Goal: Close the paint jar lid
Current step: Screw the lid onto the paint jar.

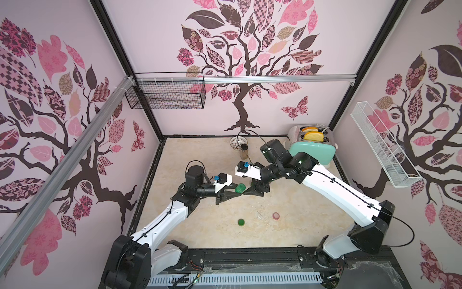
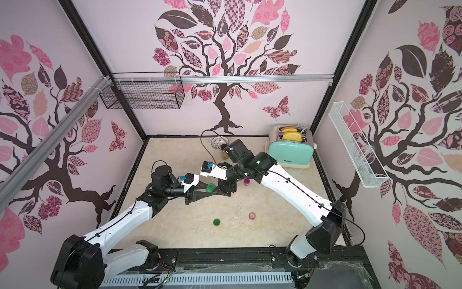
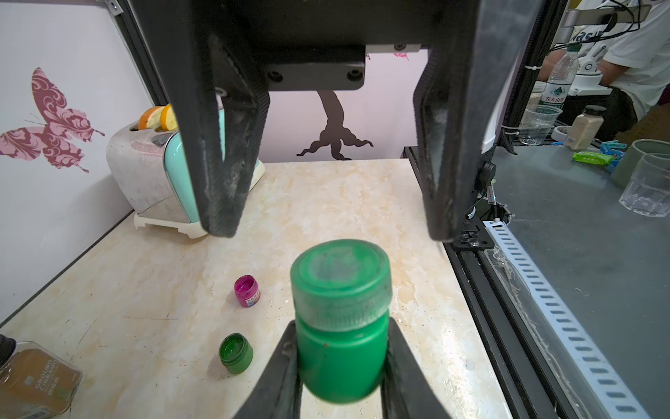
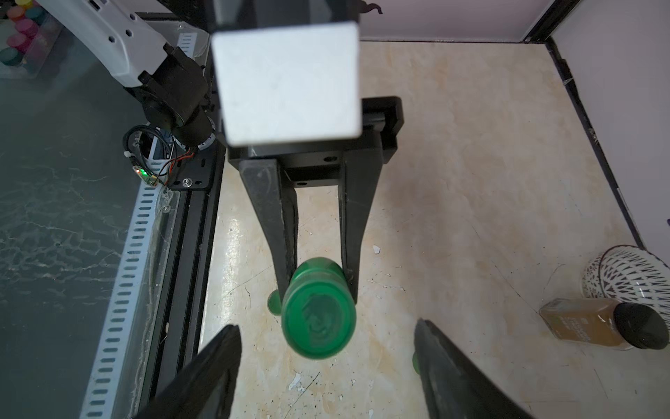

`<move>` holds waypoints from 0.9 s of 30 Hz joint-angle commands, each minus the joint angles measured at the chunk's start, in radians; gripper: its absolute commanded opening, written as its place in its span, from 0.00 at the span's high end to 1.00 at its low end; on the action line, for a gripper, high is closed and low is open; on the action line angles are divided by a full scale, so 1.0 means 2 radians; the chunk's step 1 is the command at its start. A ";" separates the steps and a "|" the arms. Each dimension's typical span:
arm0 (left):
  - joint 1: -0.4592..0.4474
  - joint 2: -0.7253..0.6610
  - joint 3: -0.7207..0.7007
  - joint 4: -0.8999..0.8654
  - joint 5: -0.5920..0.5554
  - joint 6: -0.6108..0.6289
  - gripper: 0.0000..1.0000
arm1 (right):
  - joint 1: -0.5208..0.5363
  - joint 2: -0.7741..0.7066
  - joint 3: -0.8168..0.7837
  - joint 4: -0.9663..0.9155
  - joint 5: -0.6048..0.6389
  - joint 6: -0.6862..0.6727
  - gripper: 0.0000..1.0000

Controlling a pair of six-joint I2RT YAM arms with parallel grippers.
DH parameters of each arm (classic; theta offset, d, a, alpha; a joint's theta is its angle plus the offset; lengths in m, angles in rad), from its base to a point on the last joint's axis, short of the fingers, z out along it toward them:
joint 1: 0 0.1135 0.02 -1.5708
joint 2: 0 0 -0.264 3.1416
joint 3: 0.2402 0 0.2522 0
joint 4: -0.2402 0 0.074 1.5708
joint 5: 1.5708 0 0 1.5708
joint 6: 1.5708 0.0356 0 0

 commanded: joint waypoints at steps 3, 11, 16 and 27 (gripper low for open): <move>-0.003 0.002 0.013 -0.013 0.009 0.010 0.73 | 0.008 0.010 0.024 -0.020 -0.007 -0.017 0.27; -0.003 0.001 0.014 -0.025 0.006 0.013 0.73 | 0.012 0.020 0.030 -0.021 -0.003 -0.017 0.38; -0.003 0.000 0.014 -0.026 0.004 0.014 0.73 | 0.013 0.026 0.034 -0.025 -0.006 -0.017 0.44; -0.003 -0.001 0.014 -0.027 0.001 0.015 0.73 | 0.014 0.032 0.037 -0.033 -0.002 -0.017 0.62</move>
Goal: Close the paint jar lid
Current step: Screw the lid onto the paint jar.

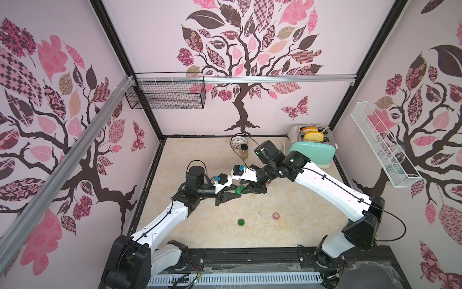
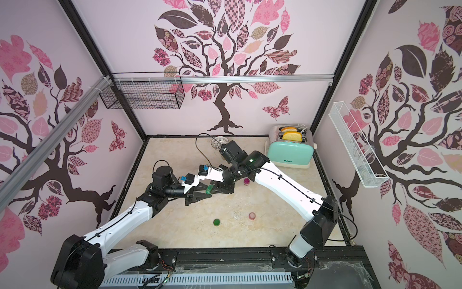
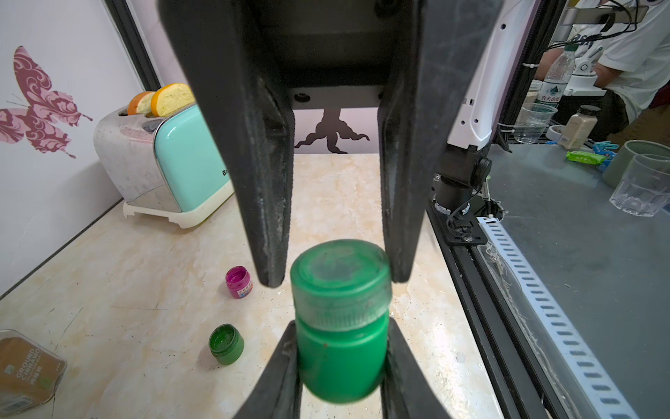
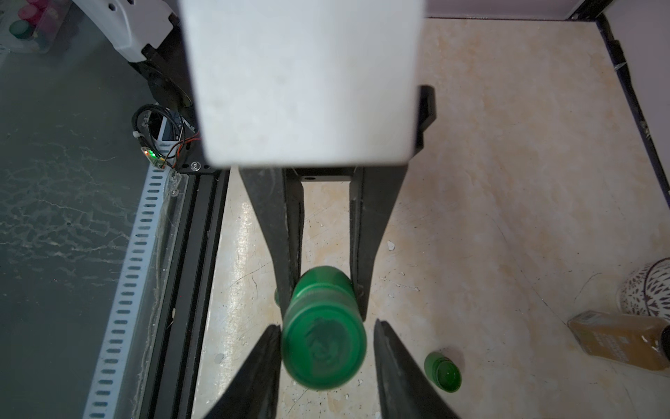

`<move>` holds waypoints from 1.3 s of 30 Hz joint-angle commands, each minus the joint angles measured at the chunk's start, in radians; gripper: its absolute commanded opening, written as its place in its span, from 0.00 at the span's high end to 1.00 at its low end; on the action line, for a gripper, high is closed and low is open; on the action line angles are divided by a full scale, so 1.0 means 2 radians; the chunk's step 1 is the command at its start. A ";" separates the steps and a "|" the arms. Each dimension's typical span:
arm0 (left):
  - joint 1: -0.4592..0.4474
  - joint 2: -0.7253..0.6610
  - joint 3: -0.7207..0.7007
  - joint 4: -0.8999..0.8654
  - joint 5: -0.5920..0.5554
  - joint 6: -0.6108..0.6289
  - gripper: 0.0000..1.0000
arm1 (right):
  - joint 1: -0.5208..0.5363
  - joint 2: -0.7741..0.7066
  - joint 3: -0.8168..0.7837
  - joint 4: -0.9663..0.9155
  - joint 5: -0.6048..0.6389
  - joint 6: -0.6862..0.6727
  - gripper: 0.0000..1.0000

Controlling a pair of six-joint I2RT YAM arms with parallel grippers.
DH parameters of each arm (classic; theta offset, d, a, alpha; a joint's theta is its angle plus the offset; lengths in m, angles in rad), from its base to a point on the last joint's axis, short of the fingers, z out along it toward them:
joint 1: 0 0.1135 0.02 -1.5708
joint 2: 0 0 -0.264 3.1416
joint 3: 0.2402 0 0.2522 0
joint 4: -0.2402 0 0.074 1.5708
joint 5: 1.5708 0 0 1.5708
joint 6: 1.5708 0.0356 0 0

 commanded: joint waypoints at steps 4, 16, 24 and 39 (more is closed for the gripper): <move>-0.002 -0.002 0.014 -0.003 -0.001 0.010 0.73 | 0.004 0.005 0.019 -0.001 0.000 0.012 0.70; -0.002 -0.025 -0.001 0.034 -0.062 0.006 0.74 | 0.025 -0.008 -0.040 0.111 0.062 0.151 0.79; -0.002 -0.044 -0.015 0.056 -0.114 0.003 0.74 | 0.046 -0.012 -0.070 0.186 0.122 0.319 0.82; -0.002 -0.064 -0.028 0.074 -0.168 0.005 0.74 | 0.091 0.023 -0.059 0.192 0.220 0.592 0.93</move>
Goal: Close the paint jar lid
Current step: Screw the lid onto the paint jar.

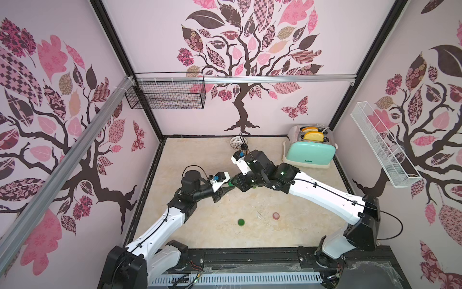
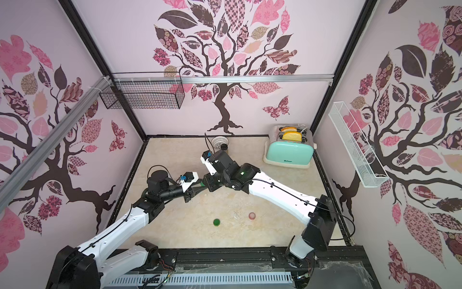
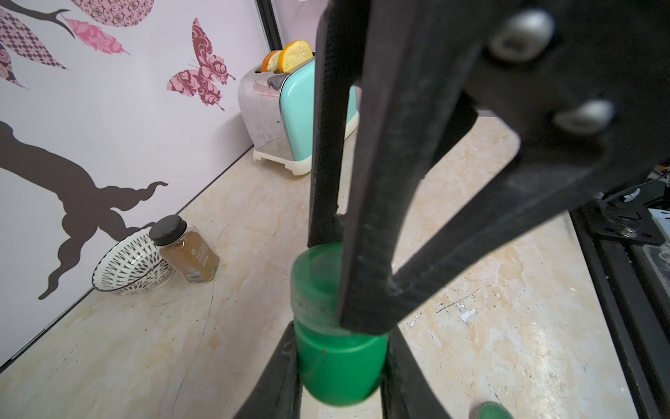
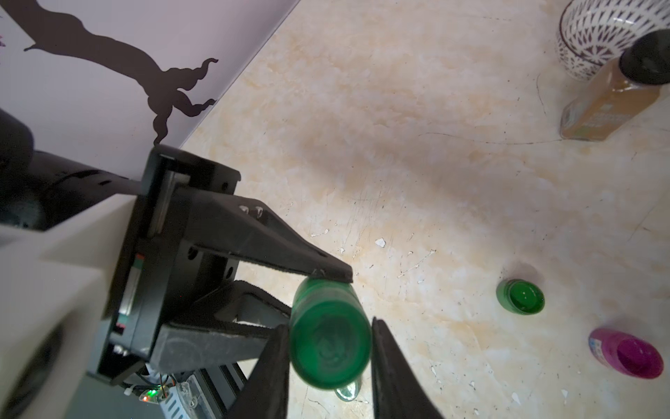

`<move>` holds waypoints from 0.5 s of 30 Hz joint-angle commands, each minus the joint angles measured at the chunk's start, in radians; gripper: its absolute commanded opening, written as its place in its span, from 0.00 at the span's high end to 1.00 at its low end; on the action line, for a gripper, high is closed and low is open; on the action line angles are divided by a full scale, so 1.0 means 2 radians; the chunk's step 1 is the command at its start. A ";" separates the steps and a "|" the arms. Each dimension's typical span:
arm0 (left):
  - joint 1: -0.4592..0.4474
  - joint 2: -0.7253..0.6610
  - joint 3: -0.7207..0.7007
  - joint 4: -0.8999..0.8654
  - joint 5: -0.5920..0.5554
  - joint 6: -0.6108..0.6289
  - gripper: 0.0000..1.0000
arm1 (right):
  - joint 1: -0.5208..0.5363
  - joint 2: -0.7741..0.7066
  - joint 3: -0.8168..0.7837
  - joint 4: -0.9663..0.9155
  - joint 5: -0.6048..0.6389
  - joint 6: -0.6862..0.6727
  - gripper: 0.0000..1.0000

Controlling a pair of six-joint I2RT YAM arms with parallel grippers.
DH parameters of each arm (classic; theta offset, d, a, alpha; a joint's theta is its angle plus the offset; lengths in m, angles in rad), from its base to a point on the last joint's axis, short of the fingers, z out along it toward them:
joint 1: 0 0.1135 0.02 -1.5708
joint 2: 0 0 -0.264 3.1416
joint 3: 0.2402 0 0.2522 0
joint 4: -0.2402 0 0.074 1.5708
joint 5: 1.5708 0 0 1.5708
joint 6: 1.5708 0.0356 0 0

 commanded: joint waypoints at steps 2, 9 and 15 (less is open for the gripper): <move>-0.008 -0.017 0.007 0.059 0.022 0.003 0.74 | 0.022 0.028 0.017 0.008 -0.003 0.096 0.93; -0.008 -0.016 0.007 0.059 0.024 0.005 0.74 | 0.022 0.030 0.026 0.004 -0.014 0.124 0.89; -0.008 -0.012 0.006 0.055 0.032 0.006 0.74 | 0.022 0.025 0.052 -0.024 0.013 0.095 0.72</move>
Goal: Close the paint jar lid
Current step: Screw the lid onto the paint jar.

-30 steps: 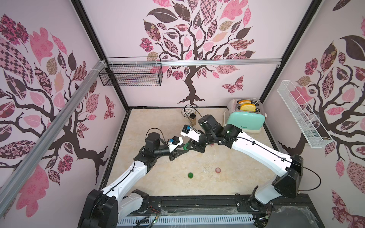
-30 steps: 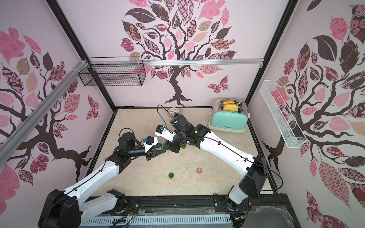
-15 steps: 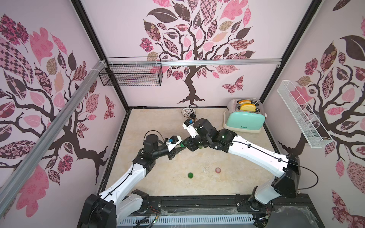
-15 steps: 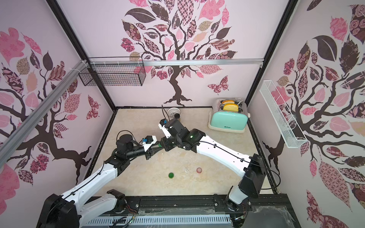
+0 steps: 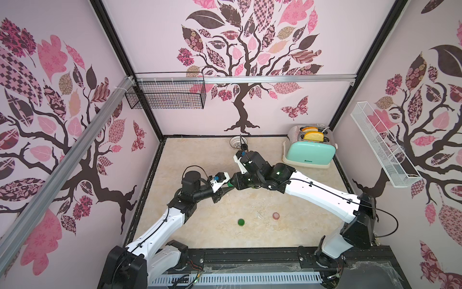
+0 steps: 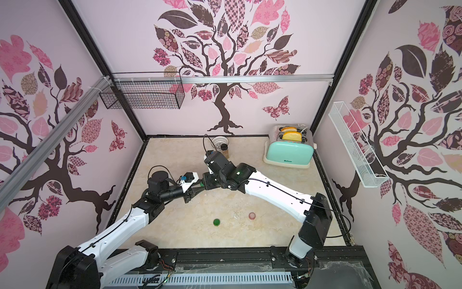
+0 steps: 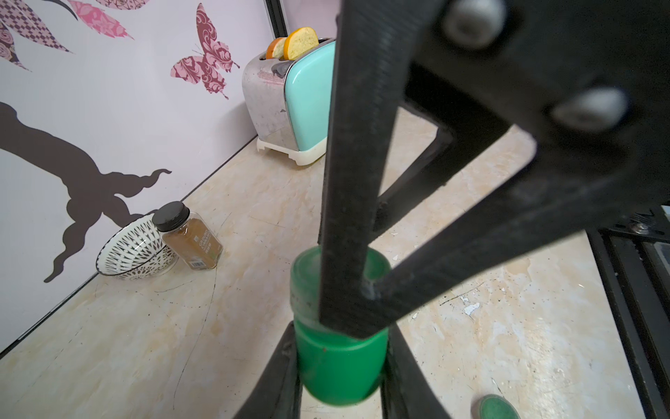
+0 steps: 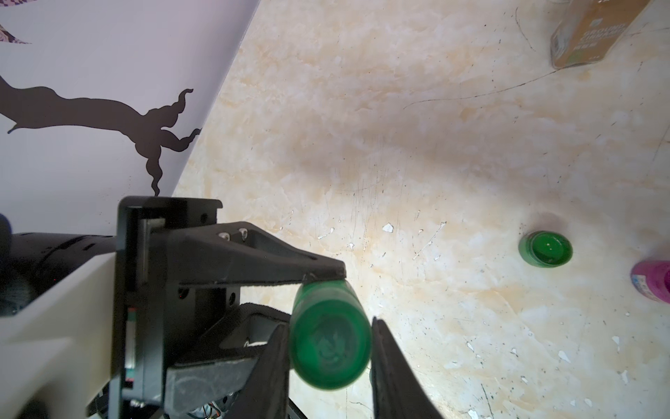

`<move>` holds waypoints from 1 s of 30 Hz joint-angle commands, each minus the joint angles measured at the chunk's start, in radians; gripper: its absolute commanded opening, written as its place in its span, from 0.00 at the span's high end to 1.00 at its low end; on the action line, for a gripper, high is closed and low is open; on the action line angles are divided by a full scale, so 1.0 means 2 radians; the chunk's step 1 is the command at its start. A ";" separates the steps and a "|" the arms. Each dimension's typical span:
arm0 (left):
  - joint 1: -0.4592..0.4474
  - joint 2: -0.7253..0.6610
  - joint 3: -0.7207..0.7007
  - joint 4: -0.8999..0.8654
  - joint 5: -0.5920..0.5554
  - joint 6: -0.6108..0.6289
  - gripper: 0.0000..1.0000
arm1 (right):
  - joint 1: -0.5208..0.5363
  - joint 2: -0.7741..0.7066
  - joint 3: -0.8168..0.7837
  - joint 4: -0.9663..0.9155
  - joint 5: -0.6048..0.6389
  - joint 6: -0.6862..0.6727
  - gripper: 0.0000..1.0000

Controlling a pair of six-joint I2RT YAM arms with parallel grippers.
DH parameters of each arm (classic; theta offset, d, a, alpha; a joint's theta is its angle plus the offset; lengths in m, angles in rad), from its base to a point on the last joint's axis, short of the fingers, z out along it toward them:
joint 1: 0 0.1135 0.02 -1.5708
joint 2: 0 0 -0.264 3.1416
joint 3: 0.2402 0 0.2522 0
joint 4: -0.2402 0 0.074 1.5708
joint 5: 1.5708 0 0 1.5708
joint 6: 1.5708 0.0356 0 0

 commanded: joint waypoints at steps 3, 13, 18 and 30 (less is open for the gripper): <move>-0.009 -0.009 0.015 0.049 0.047 0.007 0.74 | 0.013 0.001 0.047 -0.021 0.007 -0.036 0.59; -0.009 0.000 0.019 0.042 0.071 0.006 0.73 | -0.018 -0.071 0.047 -0.038 0.006 -0.139 0.36; -0.009 0.010 0.027 0.030 0.119 0.010 0.74 | -0.066 -0.113 0.015 -0.022 -0.108 -0.254 0.29; -0.009 0.042 0.051 -0.015 0.217 0.013 0.73 | -0.081 -0.115 -0.039 -0.062 -0.272 -0.560 0.26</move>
